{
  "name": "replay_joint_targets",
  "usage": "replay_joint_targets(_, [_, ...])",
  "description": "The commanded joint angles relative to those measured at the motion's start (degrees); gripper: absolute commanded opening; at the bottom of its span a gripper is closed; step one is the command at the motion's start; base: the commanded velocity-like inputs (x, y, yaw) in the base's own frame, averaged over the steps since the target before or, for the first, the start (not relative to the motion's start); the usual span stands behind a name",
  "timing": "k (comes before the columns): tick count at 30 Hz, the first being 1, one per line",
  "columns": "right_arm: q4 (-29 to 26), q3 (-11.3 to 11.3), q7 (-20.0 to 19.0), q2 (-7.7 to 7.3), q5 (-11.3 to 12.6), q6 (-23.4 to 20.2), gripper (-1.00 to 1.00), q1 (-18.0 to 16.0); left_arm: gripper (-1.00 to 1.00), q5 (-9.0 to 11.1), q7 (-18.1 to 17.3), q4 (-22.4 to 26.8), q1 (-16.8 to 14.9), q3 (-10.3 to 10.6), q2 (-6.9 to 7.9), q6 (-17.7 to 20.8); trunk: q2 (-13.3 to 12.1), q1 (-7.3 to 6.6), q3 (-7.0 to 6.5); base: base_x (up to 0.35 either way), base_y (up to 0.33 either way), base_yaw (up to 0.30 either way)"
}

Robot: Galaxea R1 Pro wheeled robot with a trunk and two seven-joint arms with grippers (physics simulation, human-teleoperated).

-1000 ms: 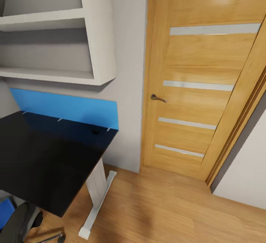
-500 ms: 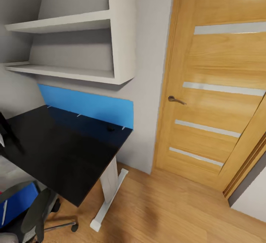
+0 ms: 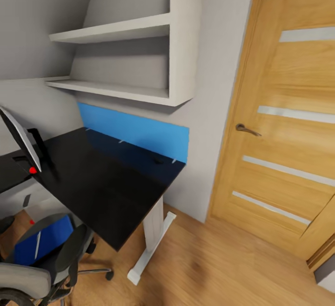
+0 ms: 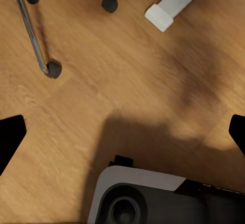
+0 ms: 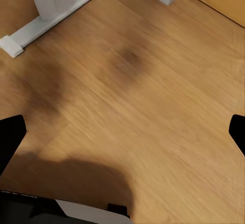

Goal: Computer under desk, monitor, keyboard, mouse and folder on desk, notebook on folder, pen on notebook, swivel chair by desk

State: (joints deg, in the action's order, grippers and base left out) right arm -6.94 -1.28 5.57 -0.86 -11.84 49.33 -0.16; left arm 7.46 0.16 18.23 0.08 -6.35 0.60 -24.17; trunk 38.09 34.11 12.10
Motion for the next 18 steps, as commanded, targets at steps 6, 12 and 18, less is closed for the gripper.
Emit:
replay_joint_targets(6, [-0.01, -0.12, 0.58, -0.02, -0.55, 0.06, 1.0, -0.02, 1.0, 0.54, 0.01, 0.06, 0.01, 0.2, 0.02, -0.09, 0.06, 0.02, 0.07, 0.0, 0.0, 0.287])
replay_joint_targets(12, [-0.01, -0.12, 0.58, -0.02, -0.55, 0.06, 1.0, -0.02, 1.0, 0.52, 0.01, 0.06, 0.02, 0.2, 0.02, -0.09, 0.06, 0.02, 0.07, 0.0, 0.0, 0.287])
replay_joint_targets(18, [-0.01, -0.12, 0.58, -0.02, -0.55, 0.06, 1.0, -0.02, 1.0, 0.53, 0.01, 0.06, 0.02, 0.2, 0.02, -0.09, 0.06, 0.02, 0.07, 0.0, 0.0, 0.287])
